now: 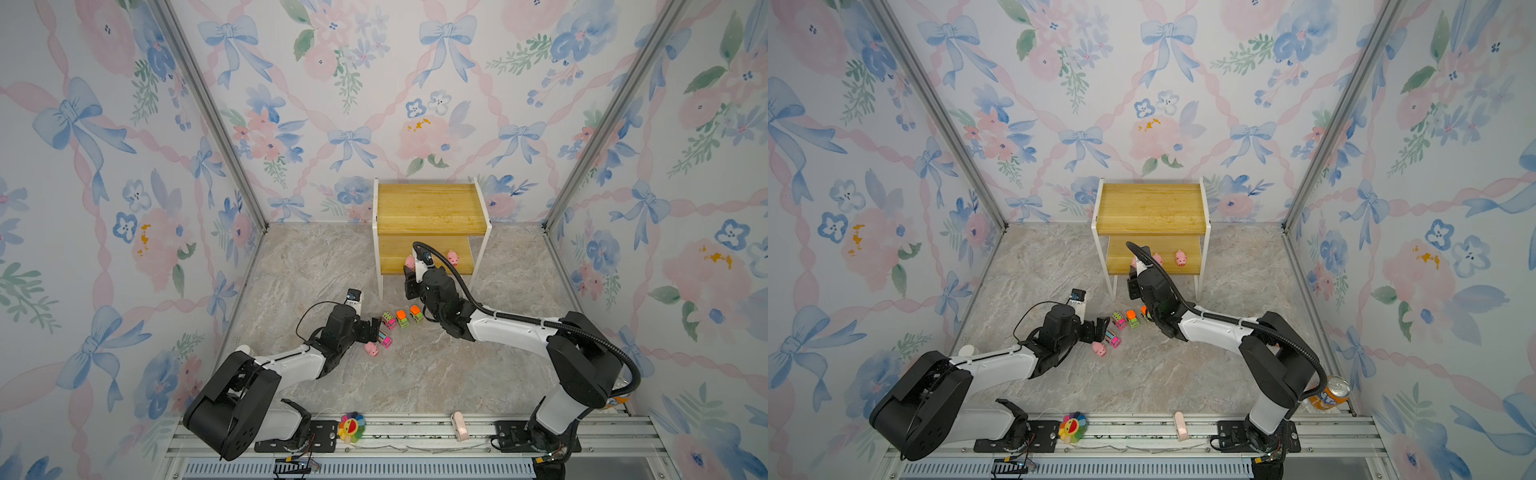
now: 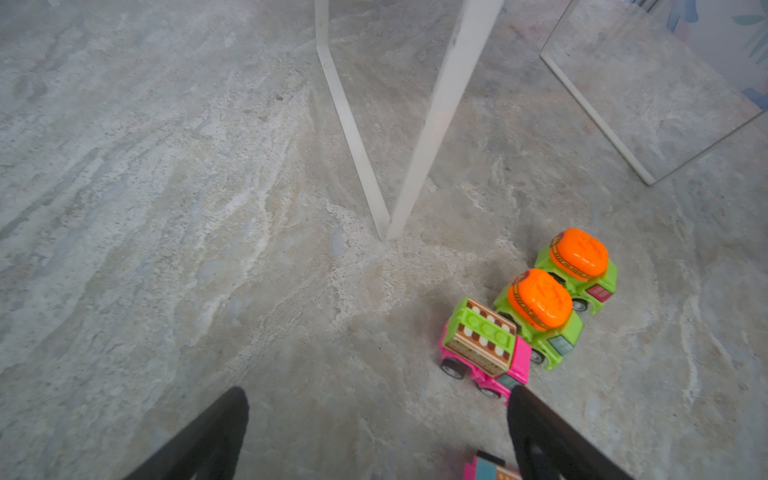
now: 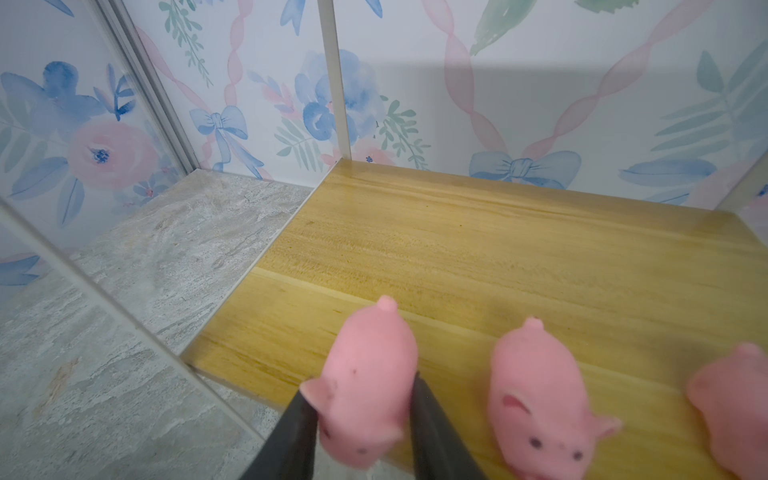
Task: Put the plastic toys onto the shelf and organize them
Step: 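Lower the pig onto the shelf beside the other pigs and open the right gripper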
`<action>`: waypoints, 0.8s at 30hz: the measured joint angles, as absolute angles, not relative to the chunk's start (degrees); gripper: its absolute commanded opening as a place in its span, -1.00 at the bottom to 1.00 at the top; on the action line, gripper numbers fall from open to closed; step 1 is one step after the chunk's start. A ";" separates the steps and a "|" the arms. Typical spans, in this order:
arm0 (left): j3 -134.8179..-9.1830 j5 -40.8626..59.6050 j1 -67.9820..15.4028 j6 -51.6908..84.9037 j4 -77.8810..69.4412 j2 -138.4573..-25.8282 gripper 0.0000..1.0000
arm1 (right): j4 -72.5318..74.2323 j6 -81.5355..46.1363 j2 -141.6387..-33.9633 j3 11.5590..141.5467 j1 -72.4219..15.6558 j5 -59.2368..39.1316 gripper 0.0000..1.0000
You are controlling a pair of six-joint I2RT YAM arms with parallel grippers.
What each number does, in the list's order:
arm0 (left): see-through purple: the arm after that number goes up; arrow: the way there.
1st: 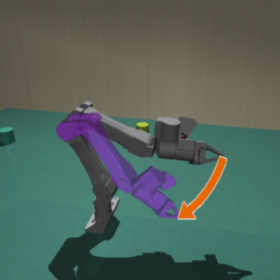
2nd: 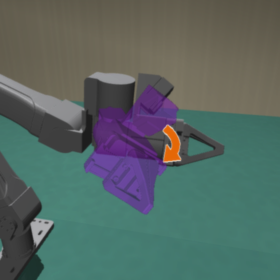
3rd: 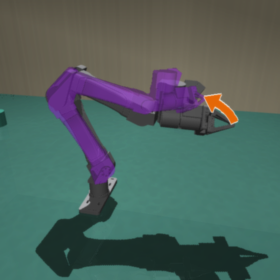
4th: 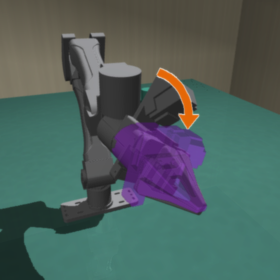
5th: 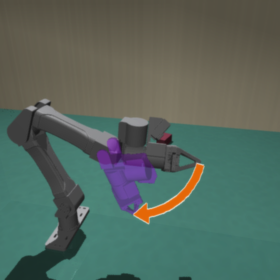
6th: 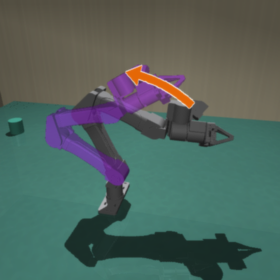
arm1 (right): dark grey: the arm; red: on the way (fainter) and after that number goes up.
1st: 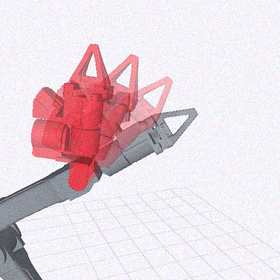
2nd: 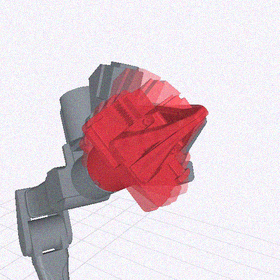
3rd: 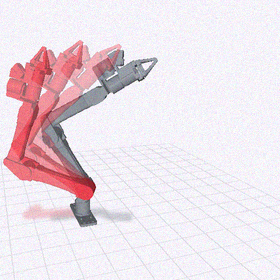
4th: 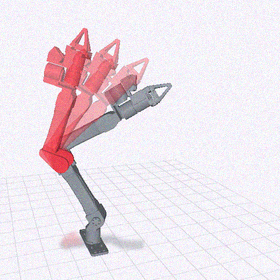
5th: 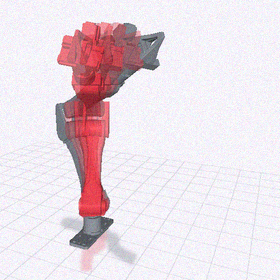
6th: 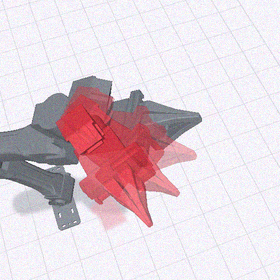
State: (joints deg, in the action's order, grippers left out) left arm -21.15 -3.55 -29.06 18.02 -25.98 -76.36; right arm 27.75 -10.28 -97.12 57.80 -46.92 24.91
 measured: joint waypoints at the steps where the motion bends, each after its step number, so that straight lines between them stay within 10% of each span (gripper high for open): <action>1: -21.19 -3.53 -29.06 18.02 -25.98 -76.36 0.96 | 27.79 -10.28 -97.36 57.98 -46.89 24.95 -0.22; 24: -22.44 -2.90 -28.95 18.02 -25.98 -78.24 0.96 | 30.09 -10.52 -101.27 60.66 -45.43 26.00 -0.17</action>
State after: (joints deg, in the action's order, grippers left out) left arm -22.44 -2.90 -28.95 18.02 -25.98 -78.24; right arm 30.09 -10.52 -101.27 60.66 -45.43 26.00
